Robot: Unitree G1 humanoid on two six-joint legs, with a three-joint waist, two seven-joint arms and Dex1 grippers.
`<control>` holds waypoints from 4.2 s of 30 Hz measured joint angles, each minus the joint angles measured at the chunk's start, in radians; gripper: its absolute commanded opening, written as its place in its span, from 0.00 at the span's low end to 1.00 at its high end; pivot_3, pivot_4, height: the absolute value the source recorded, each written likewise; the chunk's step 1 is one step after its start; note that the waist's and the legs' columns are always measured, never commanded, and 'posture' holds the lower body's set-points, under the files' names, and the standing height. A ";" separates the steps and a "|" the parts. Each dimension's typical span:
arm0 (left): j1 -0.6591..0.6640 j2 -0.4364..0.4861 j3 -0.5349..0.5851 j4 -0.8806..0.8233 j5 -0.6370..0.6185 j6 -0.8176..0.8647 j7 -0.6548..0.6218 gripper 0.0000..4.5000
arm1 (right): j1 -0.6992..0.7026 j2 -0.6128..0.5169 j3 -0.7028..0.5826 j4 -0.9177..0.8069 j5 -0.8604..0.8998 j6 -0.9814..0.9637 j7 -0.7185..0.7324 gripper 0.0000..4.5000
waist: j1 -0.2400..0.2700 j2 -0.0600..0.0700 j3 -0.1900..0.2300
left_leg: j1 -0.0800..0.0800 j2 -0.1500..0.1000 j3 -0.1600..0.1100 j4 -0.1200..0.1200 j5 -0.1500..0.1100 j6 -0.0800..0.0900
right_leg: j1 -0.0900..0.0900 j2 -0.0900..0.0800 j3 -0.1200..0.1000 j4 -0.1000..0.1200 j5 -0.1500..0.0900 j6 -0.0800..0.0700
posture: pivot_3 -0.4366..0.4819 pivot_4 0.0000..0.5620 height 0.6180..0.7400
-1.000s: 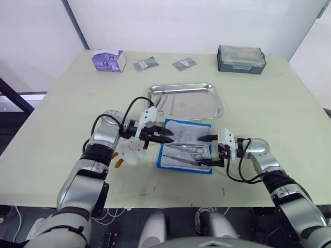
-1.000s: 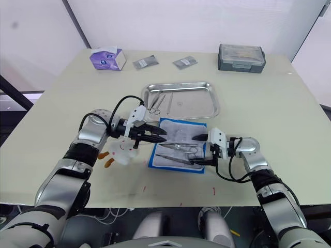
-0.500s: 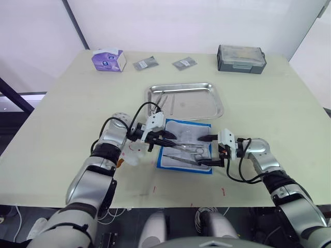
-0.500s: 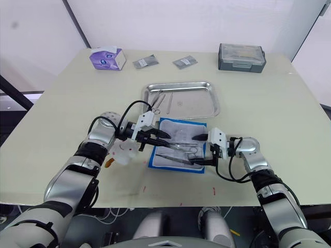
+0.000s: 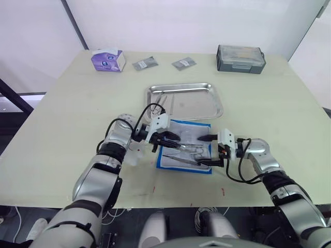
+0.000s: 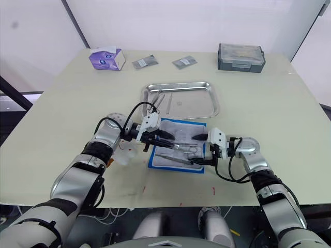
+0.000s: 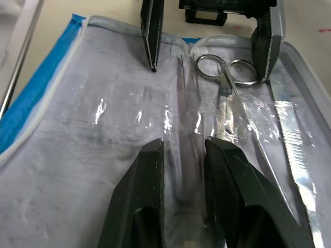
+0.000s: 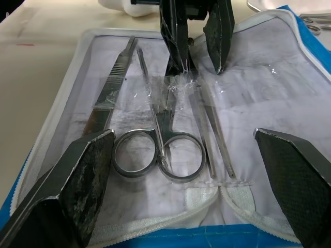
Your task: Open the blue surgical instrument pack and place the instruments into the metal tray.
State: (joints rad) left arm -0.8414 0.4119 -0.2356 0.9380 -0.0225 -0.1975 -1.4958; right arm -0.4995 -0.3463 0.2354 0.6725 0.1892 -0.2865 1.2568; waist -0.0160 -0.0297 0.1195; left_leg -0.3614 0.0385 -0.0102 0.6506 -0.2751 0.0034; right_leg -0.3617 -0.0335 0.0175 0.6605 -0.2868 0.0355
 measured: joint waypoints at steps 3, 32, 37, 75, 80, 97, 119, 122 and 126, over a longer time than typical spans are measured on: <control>0.000 -0.003 0.000 0.007 0.001 -0.005 -0.001 0.14 | 0.008 0.005 -0.012 0.000 0.000 0.000 -0.004 1.00 | 0.000 -0.001 0.000 | 0.000 0.000 0.000 0.000 0.000 0.000 | 0.000 0.000 0.000 0.000 0.000 0.000 | 0.48 0.27 0.95; 0.055 0.039 -0.001 -0.102 0.000 0.061 -0.024 0.02 | 0.014 0.017 -0.018 0.000 -0.001 -0.009 0.007 1.00 | -0.001 0.000 0.000 | 0.000 0.001 -0.002 -0.003 0.000 0.000 | 0.000 0.000 -0.002 -0.001 -0.001 -0.003 | 0.48 0.27 0.95; 0.041 0.055 -0.001 -0.104 0.000 0.080 -0.030 0.02 | 0.014 0.017 -0.018 0.000 -0.002 -0.009 0.007 1.00 | -0.001 -0.001 0.000 | 0.000 0.001 -0.002 -0.003 0.000 0.000 | 0.000 0.000 -0.002 -0.001 -0.001 -0.003 | 0.48 0.27 0.95; -0.015 0.524 -0.129 -0.472 -0.260 0.373 -0.076 0.02 | 0.008 0.017 -0.018 0.003 -0.013 -0.009 0.009 1.00 | -0.001 -0.004 0.003 | 0.000 0.003 -0.003 -0.003 0.000 0.000 | 0.000 0.000 -0.002 -0.001 -0.002 -0.003 | 0.48 0.27 0.95; -0.098 0.514 -0.091 -0.466 -0.330 0.452 -0.076 0.02 | 0.005 0.022 -0.018 0.006 -0.016 -0.009 0.011 1.00 | -0.003 -0.006 0.004 | 0.001 0.002 -0.002 -0.003 0.000 0.000 | 0.000 0.001 -0.002 -0.001 -0.002 -0.003 | 0.48 0.27 0.95; -0.060 0.200 0.111 -0.533 -0.331 0.579 0.281 0.02 | -0.001 0.026 -0.018 0.012 -0.021 -0.009 0.011 1.00 | -0.005 -0.007 0.004 | 0.001 0.003 -0.002 -0.003 0.000 0.000 | 0.000 0.001 -0.001 0.000 -0.002 -0.003 | 0.48 0.27 0.95; -0.019 -0.248 0.150 -0.350 0.000 0.482 1.201 0.02 | -0.001 0.025 -0.018 0.011 -0.022 -0.009 0.009 1.00 | -0.005 -0.010 0.002 | 0.001 0.002 -0.004 -0.004 0.000 0.000 | 0.000 -0.002 0.001 0.000 -0.001 -0.002 | 0.48 0.27 0.95; -0.023 -0.309 0.191 -0.297 0.002 0.499 1.316 0.02 | -0.001 0.024 -0.018 0.011 -0.022 -0.009 0.008 1.00 | -0.005 -0.012 0.001 | 0.001 0.002 -0.005 -0.004 0.000 0.000 | 0.000 -0.004 0.000 0.000 -0.001 -0.002 | 0.48 0.27 0.95; -0.025 -0.355 0.199 -0.263 0.019 0.528 1.416 0.02 | -0.001 0.025 -0.018 0.011 -0.022 -0.009 0.008 1.00 | -0.006 -0.013 0.000 | 0.001 0.002 -0.005 -0.004 0.000 0.000 | 0.000 -0.004 -0.001 0.000 -0.001 -0.002 | 0.48 0.27 0.95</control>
State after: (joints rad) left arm -0.8660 0.0565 -0.0366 0.6746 -0.0038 0.3300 -0.0798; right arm -0.5006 -0.3217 0.2172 0.6832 0.1676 -0.2959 1.2647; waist -0.0217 -0.0431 0.1191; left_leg -0.3604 0.0405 -0.0153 0.6466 -0.2754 0.0031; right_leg -0.3612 -0.0376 0.0165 0.6603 -0.2880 0.0332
